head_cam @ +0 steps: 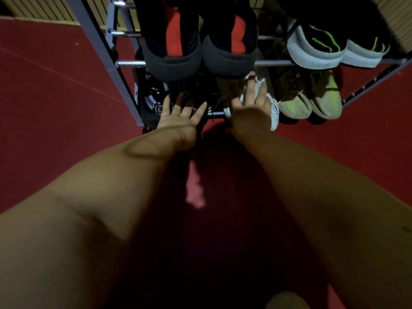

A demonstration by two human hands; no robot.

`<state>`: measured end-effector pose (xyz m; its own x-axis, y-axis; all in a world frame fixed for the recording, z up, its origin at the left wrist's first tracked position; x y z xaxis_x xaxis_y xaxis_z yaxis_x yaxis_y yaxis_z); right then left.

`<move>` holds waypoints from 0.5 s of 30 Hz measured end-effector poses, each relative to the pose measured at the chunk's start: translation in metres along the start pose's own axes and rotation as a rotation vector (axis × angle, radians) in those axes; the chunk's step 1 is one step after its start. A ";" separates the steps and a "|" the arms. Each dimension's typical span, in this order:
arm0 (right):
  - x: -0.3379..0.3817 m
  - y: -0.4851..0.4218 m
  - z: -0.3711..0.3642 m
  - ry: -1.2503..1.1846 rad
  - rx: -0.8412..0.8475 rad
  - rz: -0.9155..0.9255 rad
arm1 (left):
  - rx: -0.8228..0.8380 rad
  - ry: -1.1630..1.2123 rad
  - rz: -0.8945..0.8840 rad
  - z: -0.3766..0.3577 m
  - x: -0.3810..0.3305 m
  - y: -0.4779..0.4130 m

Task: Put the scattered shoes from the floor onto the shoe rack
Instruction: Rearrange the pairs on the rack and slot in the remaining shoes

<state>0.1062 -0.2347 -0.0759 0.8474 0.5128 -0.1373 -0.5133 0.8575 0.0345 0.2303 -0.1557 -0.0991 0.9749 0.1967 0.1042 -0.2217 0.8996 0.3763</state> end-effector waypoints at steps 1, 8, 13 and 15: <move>-0.003 -0.001 -0.005 -0.024 0.000 -0.027 | -0.001 -0.005 -0.001 -0.001 0.000 -0.001; -0.010 0.027 -0.025 -0.047 0.060 0.009 | -0.024 -0.007 -0.010 -0.001 0.001 0.000; -0.016 0.063 -0.011 -0.125 0.113 -0.044 | -0.041 0.000 -0.004 -0.002 0.001 0.000; -0.010 0.053 -0.009 -0.130 0.108 -0.089 | -0.048 0.006 -0.009 -0.002 0.001 0.000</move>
<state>0.0697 -0.1947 -0.0812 0.9030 0.4294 -0.0160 -0.4236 0.8958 0.1346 0.2313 -0.1550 -0.1007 0.9771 0.1903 0.0953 -0.2115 0.9189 0.3331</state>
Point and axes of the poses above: each hand's wrist, its own y-axis away from the middle knuckle, its own z-axis out of the back of the hand, x = y × z, the point moved 7 cm from there along -y, towards the middle knuckle, and after that the axes turned 2 degrees about z, right-handed, at the moved point
